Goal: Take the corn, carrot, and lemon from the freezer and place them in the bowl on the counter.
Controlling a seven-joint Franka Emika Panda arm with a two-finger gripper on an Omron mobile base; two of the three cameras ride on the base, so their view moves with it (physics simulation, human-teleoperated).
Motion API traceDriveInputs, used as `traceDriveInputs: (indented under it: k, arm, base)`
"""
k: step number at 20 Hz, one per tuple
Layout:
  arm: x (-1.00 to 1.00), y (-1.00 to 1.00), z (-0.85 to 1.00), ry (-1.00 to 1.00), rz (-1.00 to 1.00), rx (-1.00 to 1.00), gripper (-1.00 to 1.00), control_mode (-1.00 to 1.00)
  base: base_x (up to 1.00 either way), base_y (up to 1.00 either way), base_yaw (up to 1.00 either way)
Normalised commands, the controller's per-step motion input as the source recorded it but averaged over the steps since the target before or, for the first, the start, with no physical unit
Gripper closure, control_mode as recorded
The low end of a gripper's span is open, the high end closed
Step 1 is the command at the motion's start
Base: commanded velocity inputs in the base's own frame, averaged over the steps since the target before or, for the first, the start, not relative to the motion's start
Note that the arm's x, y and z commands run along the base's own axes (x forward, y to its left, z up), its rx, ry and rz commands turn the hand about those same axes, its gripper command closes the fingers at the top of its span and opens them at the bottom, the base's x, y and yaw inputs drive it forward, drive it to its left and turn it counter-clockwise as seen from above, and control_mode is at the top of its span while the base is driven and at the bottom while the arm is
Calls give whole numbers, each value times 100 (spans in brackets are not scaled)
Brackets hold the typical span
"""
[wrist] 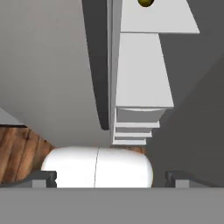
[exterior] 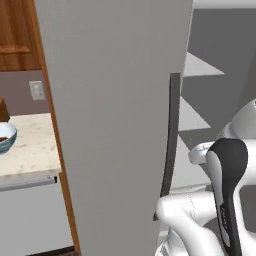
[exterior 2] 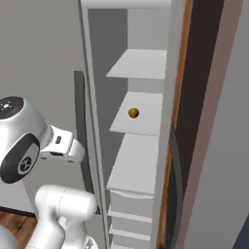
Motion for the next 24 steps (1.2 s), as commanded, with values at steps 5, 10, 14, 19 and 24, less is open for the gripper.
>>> traceDriveInputs:
  k: [5,10,14,19,24]
  arm:
    - [0,0,0,0,0,0,-100,100]
    - [0,0,0,0,0,0,-100,100]
    - [0,0,0,0,0,0,-100,100]
    - [0,0,0,0,0,0,-100,100]
    - [0,0,0,0,0,0,-100,100]
  base:
    - [27,-42,0]
    - [49,-14,0]
    - [52,-11,0]
    - [11,-33,1]
    - [11,-43,0]
